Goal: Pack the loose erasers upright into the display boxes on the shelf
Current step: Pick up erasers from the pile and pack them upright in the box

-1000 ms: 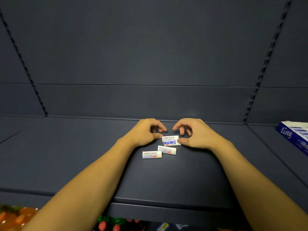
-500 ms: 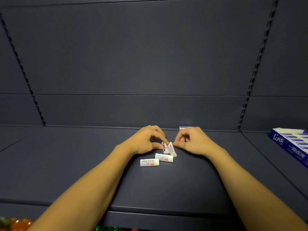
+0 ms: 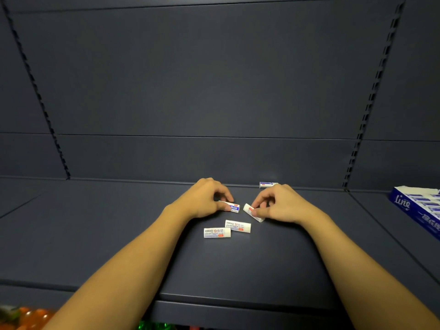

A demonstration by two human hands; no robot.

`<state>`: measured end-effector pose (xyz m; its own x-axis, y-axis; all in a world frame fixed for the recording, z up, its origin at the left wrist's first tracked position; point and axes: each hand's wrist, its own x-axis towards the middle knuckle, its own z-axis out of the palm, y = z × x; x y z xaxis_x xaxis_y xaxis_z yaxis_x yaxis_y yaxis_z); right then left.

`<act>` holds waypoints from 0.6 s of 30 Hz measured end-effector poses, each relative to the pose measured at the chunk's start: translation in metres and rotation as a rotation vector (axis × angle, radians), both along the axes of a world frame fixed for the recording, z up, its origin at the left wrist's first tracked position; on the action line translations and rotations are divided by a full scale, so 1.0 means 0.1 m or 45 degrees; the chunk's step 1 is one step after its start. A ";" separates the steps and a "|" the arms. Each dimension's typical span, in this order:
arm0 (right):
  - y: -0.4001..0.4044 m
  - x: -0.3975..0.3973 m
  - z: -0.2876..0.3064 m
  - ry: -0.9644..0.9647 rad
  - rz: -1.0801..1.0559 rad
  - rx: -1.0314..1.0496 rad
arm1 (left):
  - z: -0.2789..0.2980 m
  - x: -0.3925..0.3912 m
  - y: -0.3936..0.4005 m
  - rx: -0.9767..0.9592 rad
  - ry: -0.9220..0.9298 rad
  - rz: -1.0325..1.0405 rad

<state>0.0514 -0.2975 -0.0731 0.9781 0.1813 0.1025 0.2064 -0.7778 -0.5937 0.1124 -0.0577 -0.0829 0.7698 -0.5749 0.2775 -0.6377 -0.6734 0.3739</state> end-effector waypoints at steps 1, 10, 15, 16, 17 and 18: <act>0.00 -0.01 0.01 0.000 0.001 -0.009 | 0.01 0.00 0.00 0.004 -0.005 -0.001; 0.02 -0.04 0.02 0.001 -0.002 -0.032 | 0.03 0.00 0.04 0.006 0.019 0.012; 0.00 -0.03 0.01 0.005 -0.004 -0.027 | 0.03 0.00 0.06 0.047 0.036 -0.005; 0.00 -0.03 0.01 -0.007 -0.002 -0.033 | 0.03 0.00 0.07 0.060 0.035 -0.008; -0.01 -0.03 0.01 -0.030 0.000 -0.040 | 0.03 0.01 0.07 0.071 0.034 -0.011; -0.02 -0.04 0.01 -0.060 0.005 -0.046 | 0.03 0.01 0.07 0.079 0.029 -0.015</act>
